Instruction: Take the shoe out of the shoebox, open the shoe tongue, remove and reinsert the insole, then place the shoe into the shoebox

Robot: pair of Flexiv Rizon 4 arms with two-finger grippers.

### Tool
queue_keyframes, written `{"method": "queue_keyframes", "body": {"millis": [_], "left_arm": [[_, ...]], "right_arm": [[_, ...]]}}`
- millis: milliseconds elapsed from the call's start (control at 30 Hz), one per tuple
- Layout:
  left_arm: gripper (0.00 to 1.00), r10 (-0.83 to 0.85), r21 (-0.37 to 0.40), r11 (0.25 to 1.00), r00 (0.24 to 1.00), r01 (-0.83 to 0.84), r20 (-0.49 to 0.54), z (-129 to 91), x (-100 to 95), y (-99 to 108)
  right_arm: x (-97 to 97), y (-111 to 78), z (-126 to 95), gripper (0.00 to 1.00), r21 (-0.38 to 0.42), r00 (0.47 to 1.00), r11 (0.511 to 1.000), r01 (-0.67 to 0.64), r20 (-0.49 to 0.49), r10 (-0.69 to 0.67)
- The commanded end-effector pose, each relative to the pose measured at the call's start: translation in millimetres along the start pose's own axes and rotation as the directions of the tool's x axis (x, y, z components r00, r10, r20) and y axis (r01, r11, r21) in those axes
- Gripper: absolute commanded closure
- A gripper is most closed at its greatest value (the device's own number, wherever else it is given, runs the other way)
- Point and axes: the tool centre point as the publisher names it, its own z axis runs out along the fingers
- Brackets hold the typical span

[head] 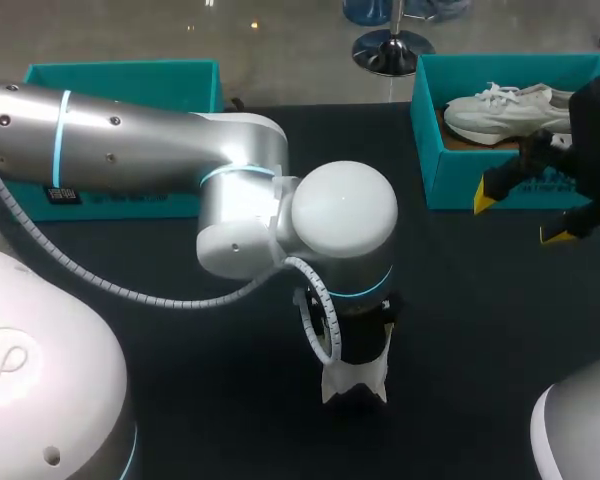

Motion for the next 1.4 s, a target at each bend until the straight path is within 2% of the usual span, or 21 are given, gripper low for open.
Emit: {"method": "queue_keyframes", "body": {"millis": [33, 467, 933, 1167, 1233, 1267, 1300, 1333, 1400], "left_arm": [[0.00, 0.004, 0.001, 1.000, 1.000, -0.004, 0.007, -7, 2.2, 2], [0.00, 0.041, -0.004, 0.999, 0.999, -0.042, -0.018, -31, 8.0, 9], [0.00, 0.075, -0.031, 0.997, 0.996, -0.077, -0.043, -80, 11.8, 35], [0.00, 0.089, 0.038, 0.995, 0.995, -0.087, -0.048, -101, 18.1, 56], [0.00, 0.105, 0.082, 0.991, 0.994, -0.101, -0.038, -102, 18.5, 58], [0.14, 0.107, 0.103, 0.989, 0.994, -0.104, -0.024, -102, 18.5, 60], [0.71, 0.109, 0.122, 0.987, 0.994, -0.107, -0.011, -102, 18.4, 62], [1.00, 0.134, 0.154, 0.979, 0.991, -0.131, -0.011, -101, 18.2, 63], [1.00, 0.151, 0.179, 0.973, 0.988, -0.148, -0.006, -100, 18.2, 67]], "right_arm": [[1.9, 2.9, 0, 0.00, 0.006, 1.000, 1.000, -0.001, 0.004, 0.001], [1.9, 2.9, 0, 0.00, 0.006, 1.000, 1.000, -0.001, 0.004, 0.001], [1.9, 2.9, 0, 0.00, 0.006, 1.000, 1.000, -0.001, 0.004, 0.001], [1.9, 2.9, 0, 0.00, 0.006, 1.000, 1.000, -0.001, 0.004, 0.001], [1.9, 2.9, 0, 0.00, 0.006, 1.000, 1.000, -0.001, 0.004, 0.001], [1.9, 2.9, 0, 0.00, 0.006, 1.000, 1.000, -0.001, 0.004, 0.001], [1.9, 2.9, 0, 0.00, 0.006, 1.000, 1.000, -0.001, 0.004, 0.001], [1.9, 2.9, 0, 0.00, 0.006, 1.000, 1.000, -0.001, 0.004, 0.001], [1.9, 2.9, 0, 0.00, 0.006, 1.000, 1.000, -0.001, 0.004, 0.001]]}}
